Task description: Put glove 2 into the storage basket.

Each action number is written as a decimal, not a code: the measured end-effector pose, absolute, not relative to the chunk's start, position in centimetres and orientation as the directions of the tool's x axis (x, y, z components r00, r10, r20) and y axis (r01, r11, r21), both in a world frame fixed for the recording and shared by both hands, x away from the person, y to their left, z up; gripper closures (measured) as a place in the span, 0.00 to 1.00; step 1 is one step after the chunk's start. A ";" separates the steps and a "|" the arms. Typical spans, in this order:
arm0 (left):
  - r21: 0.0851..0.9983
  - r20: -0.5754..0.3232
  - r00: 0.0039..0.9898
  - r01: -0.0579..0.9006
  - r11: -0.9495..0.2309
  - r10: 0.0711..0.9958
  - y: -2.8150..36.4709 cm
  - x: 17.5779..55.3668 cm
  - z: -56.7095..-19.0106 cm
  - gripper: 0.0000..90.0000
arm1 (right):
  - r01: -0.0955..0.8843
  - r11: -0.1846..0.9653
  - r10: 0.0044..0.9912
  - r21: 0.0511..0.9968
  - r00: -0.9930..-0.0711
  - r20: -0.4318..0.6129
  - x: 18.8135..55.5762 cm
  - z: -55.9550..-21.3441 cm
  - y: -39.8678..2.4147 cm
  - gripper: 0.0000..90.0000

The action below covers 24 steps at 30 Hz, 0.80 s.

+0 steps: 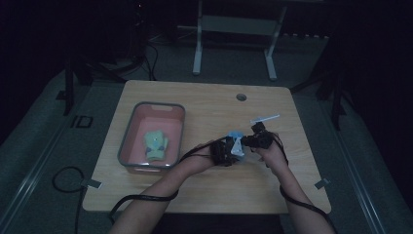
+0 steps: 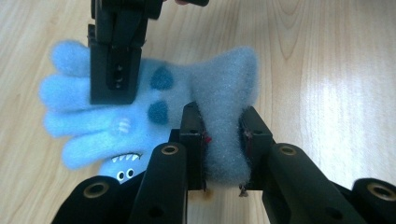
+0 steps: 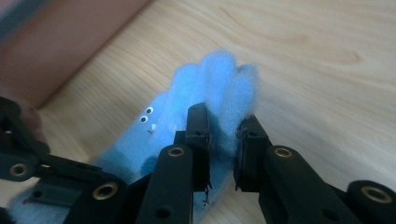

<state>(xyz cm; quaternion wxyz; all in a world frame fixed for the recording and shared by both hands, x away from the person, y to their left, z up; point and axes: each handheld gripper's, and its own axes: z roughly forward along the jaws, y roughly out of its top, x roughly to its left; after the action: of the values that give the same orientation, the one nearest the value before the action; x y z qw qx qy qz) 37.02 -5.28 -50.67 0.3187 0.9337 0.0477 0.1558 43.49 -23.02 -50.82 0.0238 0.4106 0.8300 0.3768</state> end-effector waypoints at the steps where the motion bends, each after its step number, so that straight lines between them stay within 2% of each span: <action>1: 0.607 0.269 0.944 -0.013 -0.795 0.190 -4.9 37.0 -50.2 0.85 | 0.664 0.379 0.700 0.645 -0.662 0.270 43.5 -50.8 -23.0 0.88; 6: 0.605 0.285 0.939 -0.020 -0.796 0.193 -3.5 36.6 -48.9 0.85 | 0.631 0.389 0.672 0.672 -0.693 0.262 43.2 -48.8 -21.8 0.88; 24: 0.579 0.321 0.923 -0.013 -0.815 0.213 0.2 36.2 -45.8 0.85 | 0.580 0.403 0.629 0.708 -0.738 0.246 43.2 -45.3 -17.9 0.88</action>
<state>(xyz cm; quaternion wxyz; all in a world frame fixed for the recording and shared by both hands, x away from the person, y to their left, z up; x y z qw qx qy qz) 36.19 0.20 -45.85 0.2990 0.9338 0.0536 0.1890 43.19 -17.91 -45.32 0.0298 0.3610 0.8372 0.4098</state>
